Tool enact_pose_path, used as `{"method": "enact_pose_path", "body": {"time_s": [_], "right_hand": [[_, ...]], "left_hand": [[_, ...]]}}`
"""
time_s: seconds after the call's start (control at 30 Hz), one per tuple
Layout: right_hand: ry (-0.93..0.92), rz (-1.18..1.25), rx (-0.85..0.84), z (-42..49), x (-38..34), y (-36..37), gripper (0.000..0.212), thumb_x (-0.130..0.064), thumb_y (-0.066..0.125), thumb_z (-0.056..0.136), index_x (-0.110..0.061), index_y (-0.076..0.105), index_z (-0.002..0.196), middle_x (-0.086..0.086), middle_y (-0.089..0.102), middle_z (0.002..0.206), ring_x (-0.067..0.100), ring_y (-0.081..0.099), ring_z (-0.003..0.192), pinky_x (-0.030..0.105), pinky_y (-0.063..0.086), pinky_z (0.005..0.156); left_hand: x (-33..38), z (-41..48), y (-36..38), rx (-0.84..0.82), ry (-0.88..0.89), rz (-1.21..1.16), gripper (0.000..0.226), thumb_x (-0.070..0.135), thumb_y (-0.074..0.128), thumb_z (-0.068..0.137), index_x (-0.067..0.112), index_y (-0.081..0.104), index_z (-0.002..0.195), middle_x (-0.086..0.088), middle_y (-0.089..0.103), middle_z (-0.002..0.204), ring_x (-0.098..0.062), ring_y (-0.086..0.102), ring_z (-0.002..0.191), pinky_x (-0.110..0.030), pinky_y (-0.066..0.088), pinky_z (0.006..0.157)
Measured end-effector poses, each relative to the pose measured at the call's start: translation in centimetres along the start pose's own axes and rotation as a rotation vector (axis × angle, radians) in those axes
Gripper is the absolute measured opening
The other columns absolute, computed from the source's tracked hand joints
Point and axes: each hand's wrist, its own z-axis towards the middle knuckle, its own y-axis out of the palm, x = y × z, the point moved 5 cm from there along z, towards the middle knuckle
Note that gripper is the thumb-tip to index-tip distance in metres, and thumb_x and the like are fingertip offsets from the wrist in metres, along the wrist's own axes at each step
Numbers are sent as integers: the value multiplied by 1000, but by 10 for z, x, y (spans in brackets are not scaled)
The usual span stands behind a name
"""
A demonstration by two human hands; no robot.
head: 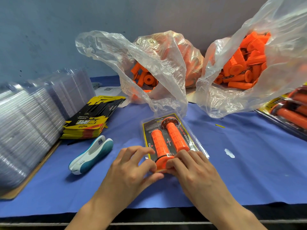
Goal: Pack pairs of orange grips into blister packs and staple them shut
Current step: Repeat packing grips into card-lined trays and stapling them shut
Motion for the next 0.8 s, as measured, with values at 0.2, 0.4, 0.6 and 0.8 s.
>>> {"method": "enact_pose_path", "body": {"time_s": [0.2,0.4,0.6,0.8], "right_hand": [[-40,34,60,-4,7,-6,5,-21,61,95,-26,64,96,-6,54,93,22,54,80,33,44,78],[-107,94,88,-5,2,-9,17,-34,51,104,-28,62,92,-7,57,88,20,54,74,37,48,75],[-107,129,71,-5,2,-7,17,-36,47,105,-30,59,95,-8,58,90,19,54,76,35,49,75],[-85,191,70,-4,4,-9,27,-41,48,104,-27,65,90,-10,59,89,18,55,77,32,48,76]], "left_hand": [[3,-2,2,-34,-2,-144,4,25,68,87,24,68,83,3,61,98,-18,53,91,-30,48,78],[12,2,6,-105,-1,-286,7,26,67,85,25,60,88,9,55,99,-12,50,95,-25,44,83],[12,9,2,-94,111,-200,10,31,69,86,26,64,79,8,62,94,-16,53,95,-23,39,86],[15,5,3,-143,24,-290,8,30,68,87,25,61,87,12,59,97,-14,53,97,-28,45,86]]}}
